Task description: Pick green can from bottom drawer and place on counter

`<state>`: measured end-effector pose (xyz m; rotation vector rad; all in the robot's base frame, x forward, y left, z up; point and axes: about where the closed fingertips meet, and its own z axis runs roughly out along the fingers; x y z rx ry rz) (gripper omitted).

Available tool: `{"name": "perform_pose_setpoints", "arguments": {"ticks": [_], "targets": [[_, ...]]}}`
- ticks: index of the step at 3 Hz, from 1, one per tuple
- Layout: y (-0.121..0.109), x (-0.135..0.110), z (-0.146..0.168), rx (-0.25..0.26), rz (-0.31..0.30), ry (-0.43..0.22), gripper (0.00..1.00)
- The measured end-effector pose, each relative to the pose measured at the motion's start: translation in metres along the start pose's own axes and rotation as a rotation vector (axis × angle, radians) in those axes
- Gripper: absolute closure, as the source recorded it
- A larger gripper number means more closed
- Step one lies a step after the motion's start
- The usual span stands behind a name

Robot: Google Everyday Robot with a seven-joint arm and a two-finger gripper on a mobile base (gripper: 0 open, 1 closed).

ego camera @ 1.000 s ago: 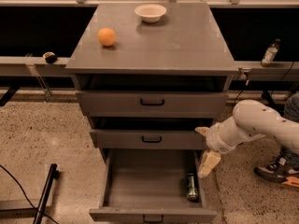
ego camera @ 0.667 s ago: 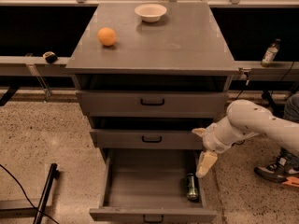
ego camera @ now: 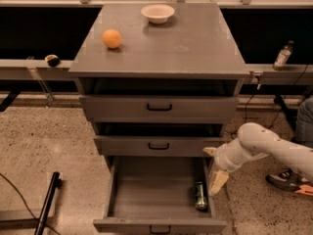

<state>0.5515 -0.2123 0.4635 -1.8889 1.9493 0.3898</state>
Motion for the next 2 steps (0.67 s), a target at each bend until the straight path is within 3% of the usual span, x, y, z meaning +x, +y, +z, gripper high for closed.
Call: {"name": "perform_pose_setpoints", "arguments": {"ticks": [1,2], "targets": [[0.0099,0.0198,0.0111,0.023,-0.071,-0.021,0.0],[0.0099,0.0198,0.0111,0.023,-0.071,-0.021,0.0]]}}
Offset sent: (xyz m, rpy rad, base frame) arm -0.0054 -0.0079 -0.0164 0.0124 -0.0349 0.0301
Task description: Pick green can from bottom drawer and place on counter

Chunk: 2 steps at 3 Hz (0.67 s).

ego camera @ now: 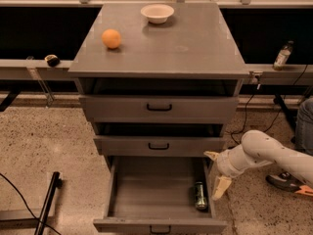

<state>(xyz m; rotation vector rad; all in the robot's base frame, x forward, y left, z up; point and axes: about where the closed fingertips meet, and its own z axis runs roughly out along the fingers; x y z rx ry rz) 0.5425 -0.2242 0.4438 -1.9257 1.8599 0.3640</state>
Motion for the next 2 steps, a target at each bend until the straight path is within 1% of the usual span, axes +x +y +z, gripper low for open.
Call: {"name": "perform_pose_setpoints", "arguments": {"ticks": [1,2], "targets": [[0.001,-0.003,0.018,-0.041,-0.033,-0.024,0.0],[-0.008,0.009,0.083,-0.071,-0.058,-0.048,0.0]]}}
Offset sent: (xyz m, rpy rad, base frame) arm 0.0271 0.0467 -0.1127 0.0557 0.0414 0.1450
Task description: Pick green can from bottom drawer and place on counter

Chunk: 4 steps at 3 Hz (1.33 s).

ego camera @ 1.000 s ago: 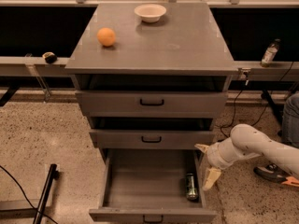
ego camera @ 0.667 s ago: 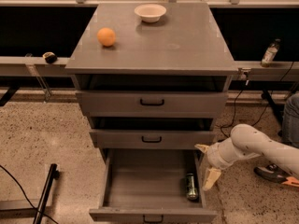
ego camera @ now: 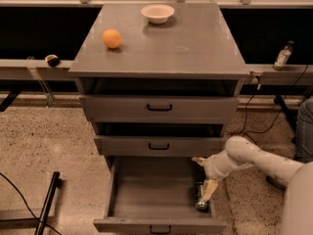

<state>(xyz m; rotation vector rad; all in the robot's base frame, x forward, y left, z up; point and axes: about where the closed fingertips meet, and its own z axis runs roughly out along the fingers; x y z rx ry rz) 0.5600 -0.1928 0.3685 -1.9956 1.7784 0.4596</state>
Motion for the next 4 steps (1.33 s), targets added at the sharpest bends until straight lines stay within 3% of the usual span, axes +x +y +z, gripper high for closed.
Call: {"name": "perform_pose_setpoints", "arguments": {"ticks": [1,2,4], "targets": [[-0.004,0.02,0.047,-0.006,0.031,-0.011,0.0],[-0.003,0.042,0.088,-0.029,0.042,0.022,0.0],[0.005,0.079,0.139,-0.087,0.05,0.04,0.0]]}}
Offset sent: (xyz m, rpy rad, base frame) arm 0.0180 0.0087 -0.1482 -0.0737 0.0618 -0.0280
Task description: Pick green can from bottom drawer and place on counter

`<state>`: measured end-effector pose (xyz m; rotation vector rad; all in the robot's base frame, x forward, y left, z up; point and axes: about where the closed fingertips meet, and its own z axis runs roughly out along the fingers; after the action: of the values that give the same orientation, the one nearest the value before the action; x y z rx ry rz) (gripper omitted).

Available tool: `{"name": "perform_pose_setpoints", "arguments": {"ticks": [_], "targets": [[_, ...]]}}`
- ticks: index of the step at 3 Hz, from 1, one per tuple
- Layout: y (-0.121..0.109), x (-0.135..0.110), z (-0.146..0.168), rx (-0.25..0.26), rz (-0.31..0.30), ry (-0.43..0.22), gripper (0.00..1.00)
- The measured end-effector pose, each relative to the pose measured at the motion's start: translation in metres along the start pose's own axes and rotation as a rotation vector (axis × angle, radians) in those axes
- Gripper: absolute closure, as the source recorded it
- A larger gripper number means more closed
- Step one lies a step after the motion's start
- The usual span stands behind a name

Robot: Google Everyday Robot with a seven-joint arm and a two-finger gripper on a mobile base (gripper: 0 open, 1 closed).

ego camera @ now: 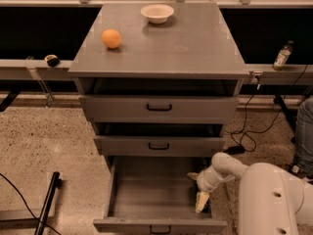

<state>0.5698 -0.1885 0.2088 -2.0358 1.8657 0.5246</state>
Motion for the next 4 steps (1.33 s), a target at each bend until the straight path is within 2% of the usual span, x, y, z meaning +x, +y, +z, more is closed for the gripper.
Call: {"name": "perform_pose_setpoints", "arguments": {"ticks": [2,3,4], "targets": [[-0.003,0.016,0.019,-0.007,-0.025,0.005,0.0],[-0.008,0.038,0.03,-0.018,-0.025,0.032,0.0],[-0.009,0.046,0.036,-0.025,-0.017,0.034,0.0]]}}
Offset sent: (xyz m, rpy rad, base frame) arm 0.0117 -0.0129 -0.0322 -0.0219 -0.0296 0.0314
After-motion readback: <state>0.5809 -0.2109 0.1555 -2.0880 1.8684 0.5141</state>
